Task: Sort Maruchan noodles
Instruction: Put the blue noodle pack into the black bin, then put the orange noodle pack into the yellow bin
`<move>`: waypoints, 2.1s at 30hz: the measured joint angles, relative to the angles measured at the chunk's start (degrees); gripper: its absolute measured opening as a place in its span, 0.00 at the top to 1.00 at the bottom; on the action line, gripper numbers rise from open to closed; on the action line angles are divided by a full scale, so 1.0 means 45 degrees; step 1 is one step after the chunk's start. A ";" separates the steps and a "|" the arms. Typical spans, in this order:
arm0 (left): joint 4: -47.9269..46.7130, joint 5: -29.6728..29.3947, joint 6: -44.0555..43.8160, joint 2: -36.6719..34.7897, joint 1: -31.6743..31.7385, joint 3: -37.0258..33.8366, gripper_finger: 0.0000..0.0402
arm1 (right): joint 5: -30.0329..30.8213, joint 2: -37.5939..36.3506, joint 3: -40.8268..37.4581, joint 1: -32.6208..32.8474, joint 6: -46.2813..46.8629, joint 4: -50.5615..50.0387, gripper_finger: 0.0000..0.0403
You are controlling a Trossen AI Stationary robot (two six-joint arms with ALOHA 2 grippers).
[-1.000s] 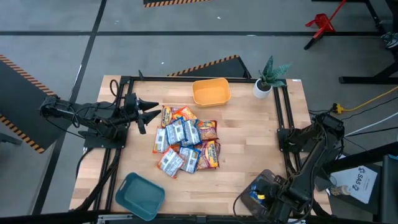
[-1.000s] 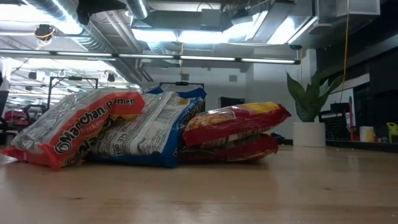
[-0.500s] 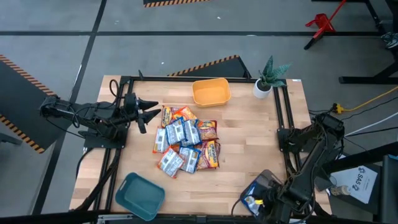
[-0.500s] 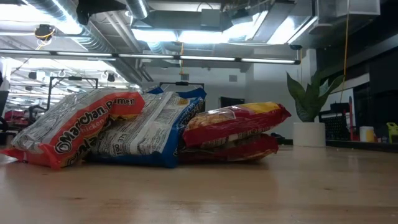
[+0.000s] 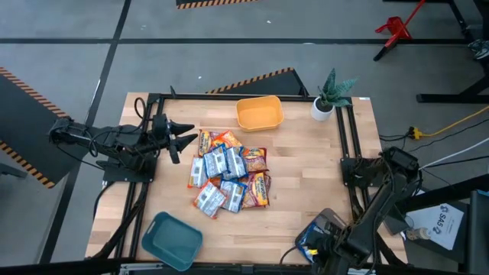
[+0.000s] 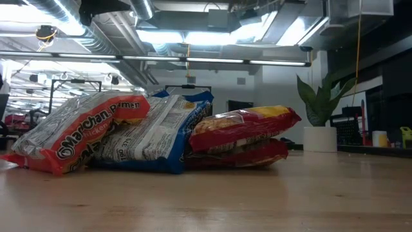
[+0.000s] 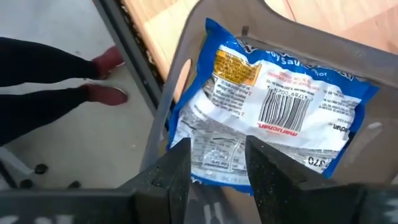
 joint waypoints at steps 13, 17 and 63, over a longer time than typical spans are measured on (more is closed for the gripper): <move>0.0000 -0.0334 -0.0307 0.0000 -0.0001 0.0000 0.52 | 0.0416 0.1204 -0.0070 -0.0357 -0.0324 0.0051 0.66; 0.0000 -0.0334 -0.0255 0.0000 0.0000 0.0000 0.52 | 0.0304 0.1260 -0.0204 -0.0527 -0.0159 0.0013 0.66; -0.4817 0.8064 -0.2672 0.2573 -0.3411 -0.1433 0.53 | 0.1933 0.1665 -0.0083 -0.8921 -1.1320 1.1077 0.35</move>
